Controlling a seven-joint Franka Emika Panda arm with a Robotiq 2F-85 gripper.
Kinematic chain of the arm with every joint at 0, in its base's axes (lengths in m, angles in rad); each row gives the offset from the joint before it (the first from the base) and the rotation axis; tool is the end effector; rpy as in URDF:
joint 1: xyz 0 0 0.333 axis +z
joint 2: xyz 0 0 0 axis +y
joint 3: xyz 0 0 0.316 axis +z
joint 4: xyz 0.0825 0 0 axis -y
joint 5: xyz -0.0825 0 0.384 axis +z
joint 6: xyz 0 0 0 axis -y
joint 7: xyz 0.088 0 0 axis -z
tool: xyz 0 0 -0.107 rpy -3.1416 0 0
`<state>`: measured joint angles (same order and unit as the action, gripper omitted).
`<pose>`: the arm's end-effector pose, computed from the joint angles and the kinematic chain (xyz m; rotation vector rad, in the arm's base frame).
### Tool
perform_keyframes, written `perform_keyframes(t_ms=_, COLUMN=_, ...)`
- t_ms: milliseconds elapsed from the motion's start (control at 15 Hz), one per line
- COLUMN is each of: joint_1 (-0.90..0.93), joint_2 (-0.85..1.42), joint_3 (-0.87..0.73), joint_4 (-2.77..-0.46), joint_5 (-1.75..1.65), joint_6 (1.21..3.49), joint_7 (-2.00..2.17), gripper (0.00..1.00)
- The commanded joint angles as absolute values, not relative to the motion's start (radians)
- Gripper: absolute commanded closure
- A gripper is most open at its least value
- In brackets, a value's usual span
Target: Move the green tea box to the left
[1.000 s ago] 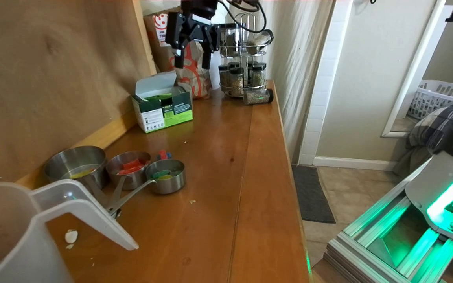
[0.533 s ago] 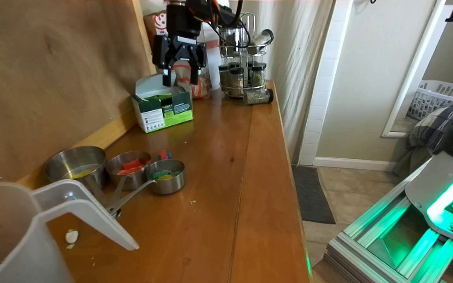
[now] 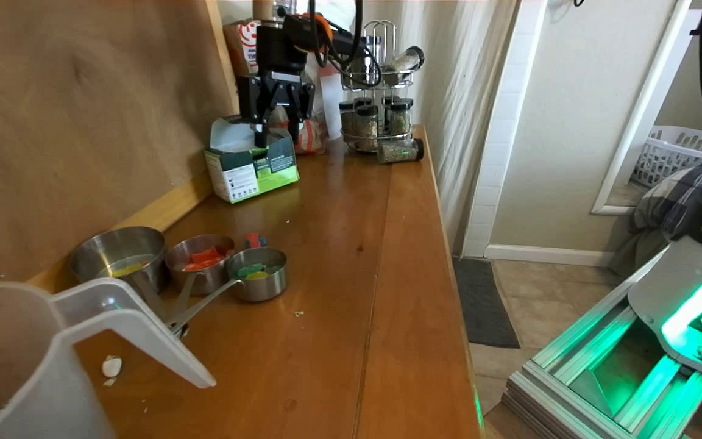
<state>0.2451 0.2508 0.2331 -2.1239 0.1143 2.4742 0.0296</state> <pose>0.5185 0.2656 0.3055 -2.9396 -0.5233 -0.1007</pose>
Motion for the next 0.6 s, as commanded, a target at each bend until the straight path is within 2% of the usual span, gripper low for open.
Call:
perform_keyframes(t_ms=0, joint_1=0.247, joint_2=0.269, joint_3=0.219, joint_4=-2.102, joint_5=0.093, joint_6=2.496, joint_7=0.062, gripper=0.55)
perform_keyframes(t_ms=400, joint_1=0.245, joint_2=0.264, joint_3=0.204, joint_4=-2.112, joint_5=0.085, joint_6=2.492, joint_7=0.069, gripper=0.97)
perform_keyframes(t_ms=467, joint_1=0.244, joint_2=0.264, joint_3=0.204, joint_4=-2.113, joint_5=0.086, joint_6=2.494, joint_7=0.064, gripper=0.99)
perform_keyframes(t_ms=533, joint_1=0.244, joint_2=0.263, joint_3=0.205, joint_4=-2.114, joint_5=0.087, joint_6=2.494, joint_7=0.061, gripper=0.96)
